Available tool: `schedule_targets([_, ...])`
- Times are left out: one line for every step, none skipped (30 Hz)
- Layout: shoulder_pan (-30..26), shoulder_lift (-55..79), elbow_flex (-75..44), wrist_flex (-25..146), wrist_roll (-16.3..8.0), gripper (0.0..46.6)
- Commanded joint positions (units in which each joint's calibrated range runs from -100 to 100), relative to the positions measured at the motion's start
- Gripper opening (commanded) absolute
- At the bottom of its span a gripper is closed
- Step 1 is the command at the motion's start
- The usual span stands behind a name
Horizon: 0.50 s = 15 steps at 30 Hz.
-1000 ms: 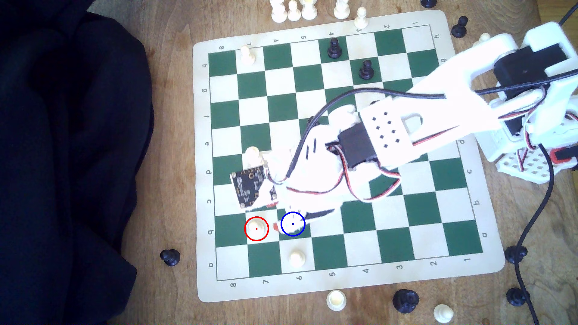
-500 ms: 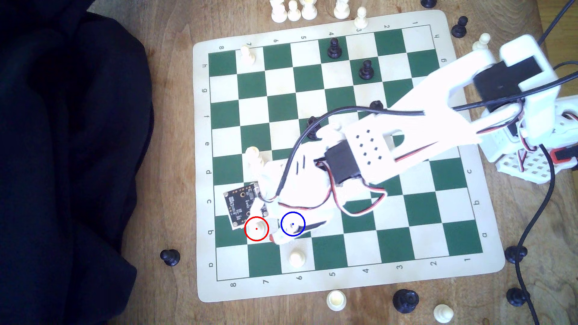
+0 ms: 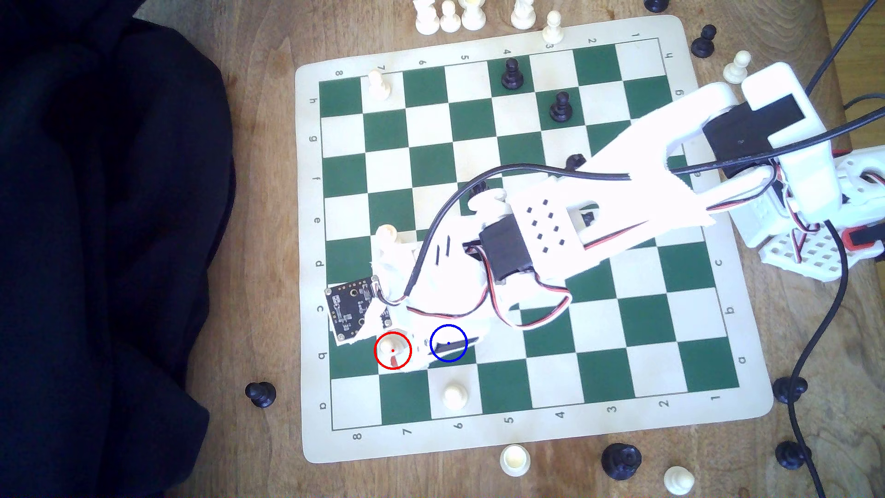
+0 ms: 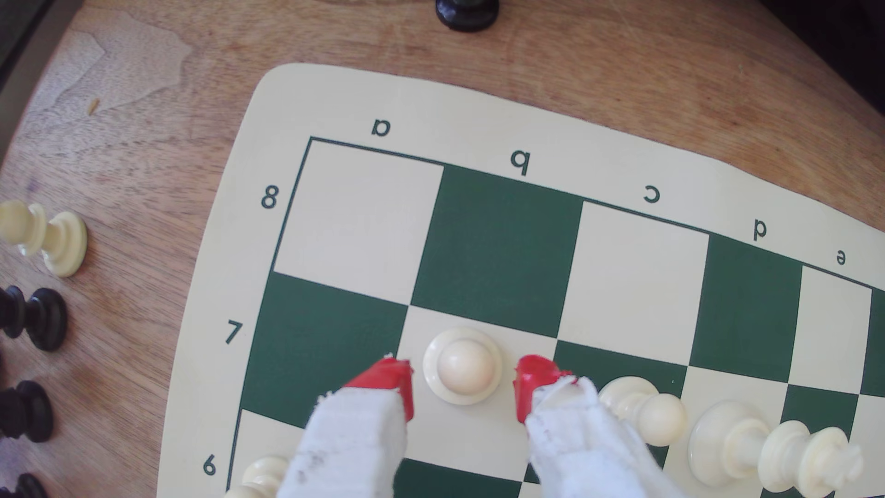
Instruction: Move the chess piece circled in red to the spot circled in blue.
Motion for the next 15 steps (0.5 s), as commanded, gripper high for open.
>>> schedule_targets([0.4, -0.9, -5.2, -1.4, 0.3, 12.0])
schedule_targets([0.4, -0.5, -5.7, -1.4, 0.3, 12.0])
schedule_targets([0.4, -0.3, -5.9, -1.4, 0.3, 12.0])
schedule_targets([0.4, -0.1, -6.2, -1.4, 0.3, 12.0])
schedule_targets([0.4, 0.1, -6.6, -1.4, 0.3, 12.0])
schedule_targets([0.3, 0.6, -7.3, -1.4, 0.3, 12.0])
schedule_targets([0.3, 0.8, -7.6, -1.4, 0.3, 12.0])
schedule_targets([0.3, 1.0, -7.9, -1.4, 0.3, 11.9])
schedule_targets([0.3, 1.1, -8.2, -1.4, 0.3, 11.8])
schedule_targets([0.3, 1.2, -8.4, -1.4, 0.3, 11.7])
schedule_targets([0.3, 1.2, -8.6, -1.4, 0.3, 11.7])
schedule_targets([0.2, 1.3, -8.6, -1.4, 0.3, 11.6])
schedule_targets([0.2, 1.3, -8.6, -1.4, 0.3, 11.6])
schedule_targets([0.2, 1.4, -8.6, -1.4, 0.3, 11.6])
schedule_targets([0.2, 1.6, -8.6, -1.4, 0.3, 11.5])
